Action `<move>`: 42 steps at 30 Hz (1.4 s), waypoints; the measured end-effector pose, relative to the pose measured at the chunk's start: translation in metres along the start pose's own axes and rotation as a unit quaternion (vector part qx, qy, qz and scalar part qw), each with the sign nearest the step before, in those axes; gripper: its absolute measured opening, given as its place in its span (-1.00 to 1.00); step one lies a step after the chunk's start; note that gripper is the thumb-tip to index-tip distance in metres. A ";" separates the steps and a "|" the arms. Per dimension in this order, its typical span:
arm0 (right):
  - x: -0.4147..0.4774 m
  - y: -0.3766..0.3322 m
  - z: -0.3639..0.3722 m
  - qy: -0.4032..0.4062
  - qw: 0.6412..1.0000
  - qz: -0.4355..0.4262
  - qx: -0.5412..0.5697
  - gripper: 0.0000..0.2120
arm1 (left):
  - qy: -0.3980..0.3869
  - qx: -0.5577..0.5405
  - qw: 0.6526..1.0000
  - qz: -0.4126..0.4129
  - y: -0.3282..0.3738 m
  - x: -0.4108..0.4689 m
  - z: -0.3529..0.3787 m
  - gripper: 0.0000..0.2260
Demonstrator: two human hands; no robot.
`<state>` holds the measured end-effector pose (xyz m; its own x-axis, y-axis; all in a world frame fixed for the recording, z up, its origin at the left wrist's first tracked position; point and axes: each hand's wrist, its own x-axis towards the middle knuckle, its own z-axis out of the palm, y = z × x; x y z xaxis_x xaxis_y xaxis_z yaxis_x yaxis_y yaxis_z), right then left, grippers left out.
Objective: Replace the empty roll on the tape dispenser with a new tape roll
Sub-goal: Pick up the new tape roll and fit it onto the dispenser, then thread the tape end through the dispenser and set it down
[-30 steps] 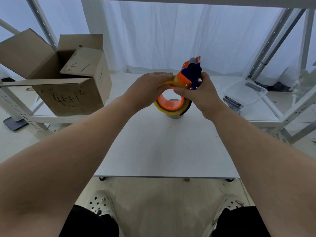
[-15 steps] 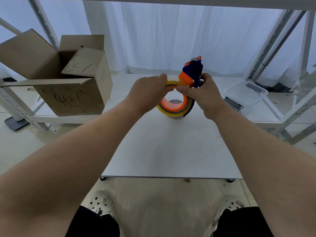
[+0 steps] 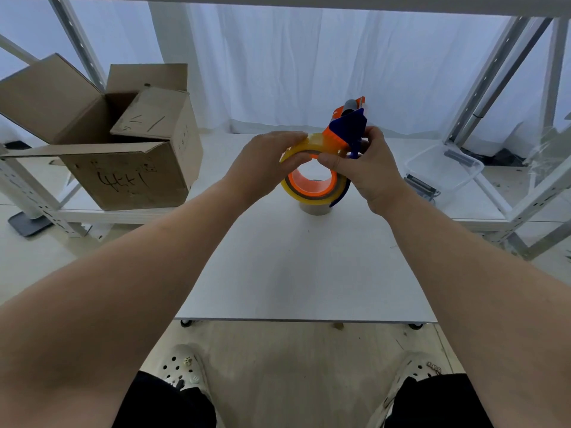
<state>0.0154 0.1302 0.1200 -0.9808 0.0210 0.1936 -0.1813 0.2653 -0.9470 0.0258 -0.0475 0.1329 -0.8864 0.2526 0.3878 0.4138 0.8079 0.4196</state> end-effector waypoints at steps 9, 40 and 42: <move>0.006 0.011 -0.010 -0.135 0.980 0.054 0.137 -0.13 | -0.121 -0.272 0.942 -0.157 -0.007 0.003 0.000 -0.61; 0.000 -0.004 0.000 -0.128 0.985 0.115 0.007 -0.60 | -0.069 -0.123 0.988 -0.066 -0.001 0.001 0.004 -0.39; 0.001 -0.005 0.002 -0.126 0.986 0.112 -0.005 -0.64 | -0.057 -0.107 0.990 -0.066 -0.001 0.002 0.004 -0.43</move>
<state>0.0156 0.1266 0.1244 -0.9828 -0.1604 -0.0917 0.0417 0.2905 -0.9560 0.0229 -0.0460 0.1300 -0.9485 0.2208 0.2271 0.3160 0.7098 0.6296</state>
